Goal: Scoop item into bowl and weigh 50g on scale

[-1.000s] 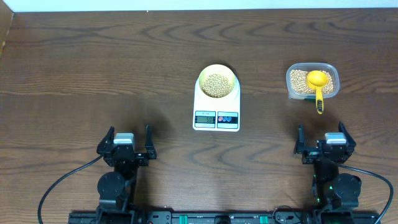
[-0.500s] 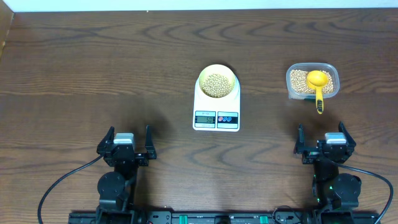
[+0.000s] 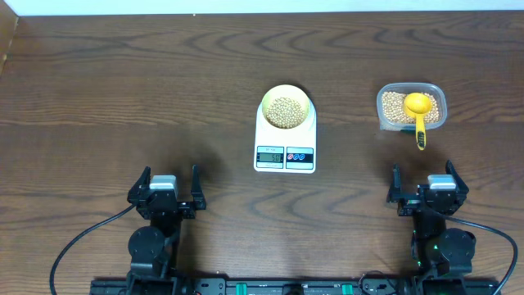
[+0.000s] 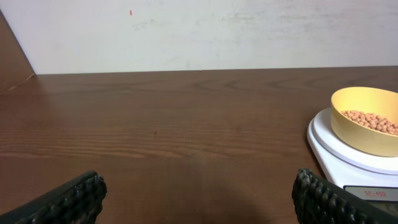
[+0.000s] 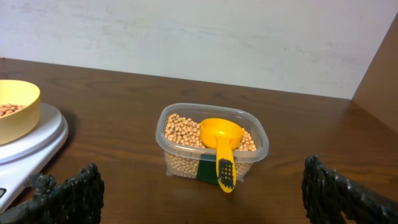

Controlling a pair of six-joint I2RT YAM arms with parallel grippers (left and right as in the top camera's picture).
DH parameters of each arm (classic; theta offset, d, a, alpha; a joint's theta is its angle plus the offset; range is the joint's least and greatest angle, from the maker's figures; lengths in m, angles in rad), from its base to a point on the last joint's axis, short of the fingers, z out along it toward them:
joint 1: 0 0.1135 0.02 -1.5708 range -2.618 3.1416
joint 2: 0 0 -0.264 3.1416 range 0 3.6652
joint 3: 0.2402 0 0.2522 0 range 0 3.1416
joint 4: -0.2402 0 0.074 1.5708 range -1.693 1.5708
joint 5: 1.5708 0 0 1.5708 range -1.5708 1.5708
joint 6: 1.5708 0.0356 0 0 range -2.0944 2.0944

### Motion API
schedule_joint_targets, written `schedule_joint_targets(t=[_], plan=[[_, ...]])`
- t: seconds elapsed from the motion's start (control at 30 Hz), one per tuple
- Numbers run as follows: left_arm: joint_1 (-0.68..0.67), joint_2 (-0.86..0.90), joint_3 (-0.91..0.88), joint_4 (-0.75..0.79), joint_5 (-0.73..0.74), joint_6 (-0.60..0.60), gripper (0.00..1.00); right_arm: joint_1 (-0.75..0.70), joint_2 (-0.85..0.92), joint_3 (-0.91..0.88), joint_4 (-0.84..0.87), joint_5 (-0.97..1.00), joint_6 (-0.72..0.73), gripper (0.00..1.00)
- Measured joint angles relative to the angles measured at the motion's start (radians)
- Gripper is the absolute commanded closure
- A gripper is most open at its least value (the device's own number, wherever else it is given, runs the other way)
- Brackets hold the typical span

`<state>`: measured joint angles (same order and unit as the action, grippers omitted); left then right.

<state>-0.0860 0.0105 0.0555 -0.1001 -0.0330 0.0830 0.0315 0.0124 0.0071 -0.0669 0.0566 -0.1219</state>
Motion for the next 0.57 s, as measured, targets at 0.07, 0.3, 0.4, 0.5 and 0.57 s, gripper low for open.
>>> schedule_joint_targets(t=[0.07, 0.3, 0.4, 0.5, 0.57], plan=[[0.000, 0.000, 0.000, 0.000, 0.000, 0.000, 0.02, 0.000, 0.000, 0.000, 0.000, 0.000, 0.000, 0.01], [0.000, 0.000, 0.000, 0.000, 0.000, 0.000, 0.02, 0.000, 0.000, 0.000, 0.000, 0.000, 0.000, 0.01], [0.000, 0.000, 0.000, 0.000, 0.000, 0.000, 0.02, 0.000, 0.000, 0.000, 0.000, 0.000, 0.000, 0.01], [0.000, 0.000, 0.000, 0.000, 0.000, 0.000, 0.03, 0.000, 0.000, 0.000, 0.000, 0.000, 0.000, 0.01], [0.000, 0.000, 0.000, 0.000, 0.000, 0.000, 0.02, 0.000, 0.000, 0.000, 0.000, 0.000, 0.000, 0.01]])
